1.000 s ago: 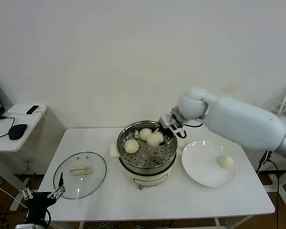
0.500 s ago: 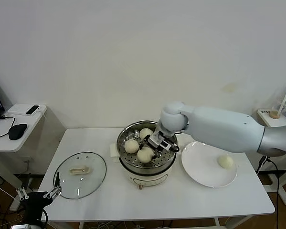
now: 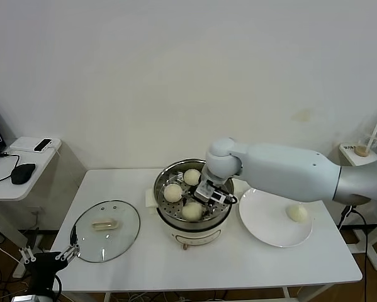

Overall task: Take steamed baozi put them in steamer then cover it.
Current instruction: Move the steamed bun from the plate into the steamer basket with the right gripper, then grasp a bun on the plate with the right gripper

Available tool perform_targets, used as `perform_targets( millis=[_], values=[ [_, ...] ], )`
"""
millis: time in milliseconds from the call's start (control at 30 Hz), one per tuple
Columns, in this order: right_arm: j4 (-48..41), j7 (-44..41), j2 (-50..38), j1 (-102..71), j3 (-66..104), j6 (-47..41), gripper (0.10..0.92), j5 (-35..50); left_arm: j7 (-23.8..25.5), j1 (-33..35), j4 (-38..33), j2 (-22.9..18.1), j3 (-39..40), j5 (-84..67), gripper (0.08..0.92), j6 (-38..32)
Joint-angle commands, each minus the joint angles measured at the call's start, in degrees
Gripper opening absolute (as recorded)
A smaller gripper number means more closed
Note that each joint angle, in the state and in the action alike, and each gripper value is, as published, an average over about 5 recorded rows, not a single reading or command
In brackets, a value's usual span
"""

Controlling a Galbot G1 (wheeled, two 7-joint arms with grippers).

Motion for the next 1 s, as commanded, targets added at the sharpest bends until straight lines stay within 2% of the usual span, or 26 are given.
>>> perform_targets(
  millis=[33, 233, 433, 533, 833, 1000],
  values=[
    [-0.17, -0.41, -0.27, 1.57, 1.53, 0.96, 0.804, -0.52, 0.04, -0.02, 0.04, 0.11, -0.01, -0.04, 0.823, 0.06],
    [-0.08, -1.81, -3.86, 4.96, 4.57, -4.0, 0.822, 0.29, 0.08, -0.25, 0.2, 0.57, -0.02, -0.02, 0.823, 0.05],
    [2.19, -3.52, -12.83, 5.44, 8.89, -19.12, 0.823, 7.43, 0.14, -0.62, 0.16, 1.47, -0.04, -0.18, 0.823, 0.09],
    [3.46, -3.96, -18.64, 4.18, 10.95, -22.96, 0.823, 10.42, 0.16, -0.8, 0.27, 1.86, 0.1, -0.35, 0.823, 0.12],
    [7.64, -4.49, -36.48, -3.41, 15.1, -23.7, 0.823, 6.16, 0.22, -1.74, 1.02, 3.35, 1.36, -0.55, 0.823, 0.15],
    [7.08, -4.52, -41.36, -13.79, 22.86, -22.21, 0.823, 2.54, 0.22, -2.03, 1.2, 3.77, 2.42, -0.35, 0.823, 0.14]
  ],
)
